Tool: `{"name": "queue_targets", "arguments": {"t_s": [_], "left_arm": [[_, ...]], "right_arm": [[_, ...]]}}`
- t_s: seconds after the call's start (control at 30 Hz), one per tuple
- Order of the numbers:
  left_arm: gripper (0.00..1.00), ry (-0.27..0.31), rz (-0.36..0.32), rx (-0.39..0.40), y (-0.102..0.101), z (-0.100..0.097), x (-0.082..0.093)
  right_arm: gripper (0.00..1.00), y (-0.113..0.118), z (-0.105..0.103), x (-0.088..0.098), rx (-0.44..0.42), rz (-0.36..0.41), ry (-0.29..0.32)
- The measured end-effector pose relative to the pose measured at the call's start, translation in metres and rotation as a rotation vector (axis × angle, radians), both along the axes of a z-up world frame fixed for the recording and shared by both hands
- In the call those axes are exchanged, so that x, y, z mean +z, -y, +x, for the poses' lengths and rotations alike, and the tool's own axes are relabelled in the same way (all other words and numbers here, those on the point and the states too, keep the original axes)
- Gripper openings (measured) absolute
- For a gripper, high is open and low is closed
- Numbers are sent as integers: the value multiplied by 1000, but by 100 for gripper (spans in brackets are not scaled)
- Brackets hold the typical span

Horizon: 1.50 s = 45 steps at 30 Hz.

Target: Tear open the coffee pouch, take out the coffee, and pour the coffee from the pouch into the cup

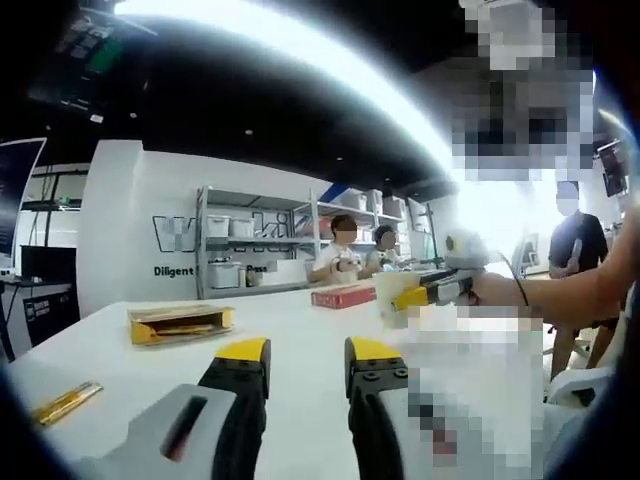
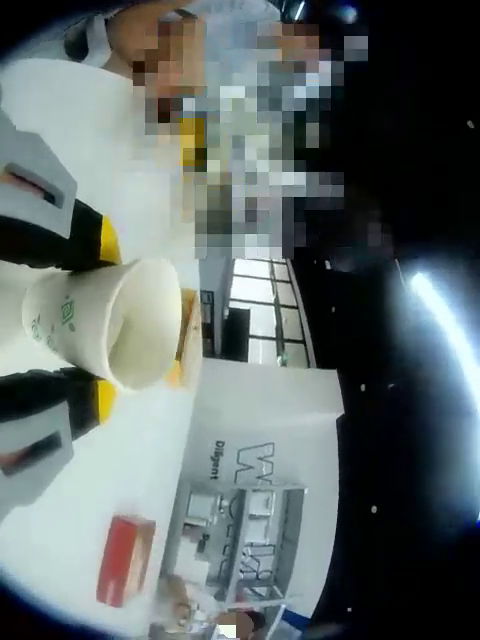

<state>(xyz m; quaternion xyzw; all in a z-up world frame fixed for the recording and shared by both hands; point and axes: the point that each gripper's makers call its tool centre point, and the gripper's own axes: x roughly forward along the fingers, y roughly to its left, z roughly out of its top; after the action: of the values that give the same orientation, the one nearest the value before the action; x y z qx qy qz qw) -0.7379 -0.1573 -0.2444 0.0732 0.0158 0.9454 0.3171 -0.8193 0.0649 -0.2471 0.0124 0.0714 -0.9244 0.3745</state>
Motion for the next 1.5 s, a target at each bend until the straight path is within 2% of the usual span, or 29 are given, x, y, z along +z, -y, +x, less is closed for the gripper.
{"name": "queue_targets", "arguments": {"t_s": [0.37,0.53,1.1,1.3,1.5], "left_arm": [[32,4,-15,0,0,-1,-3],[31,-12,-15,-9,-1,1,-2],[30,-5,-40,-3,-2,-1,-7],[30,-1,-49,0,-2,-1,-8],[30,-5,-53,8,-1,0,-7]], "right_arm": [[38,-55,-20,5,-97,-4,-18],[38,-80,-34,4,-134,-16,-14],[37,-138,-70,-4,-245,-14,-5],[37,-160,-83,-2,-283,-20,-8],[37,-178,-94,-9,-321,-5,8]]}}
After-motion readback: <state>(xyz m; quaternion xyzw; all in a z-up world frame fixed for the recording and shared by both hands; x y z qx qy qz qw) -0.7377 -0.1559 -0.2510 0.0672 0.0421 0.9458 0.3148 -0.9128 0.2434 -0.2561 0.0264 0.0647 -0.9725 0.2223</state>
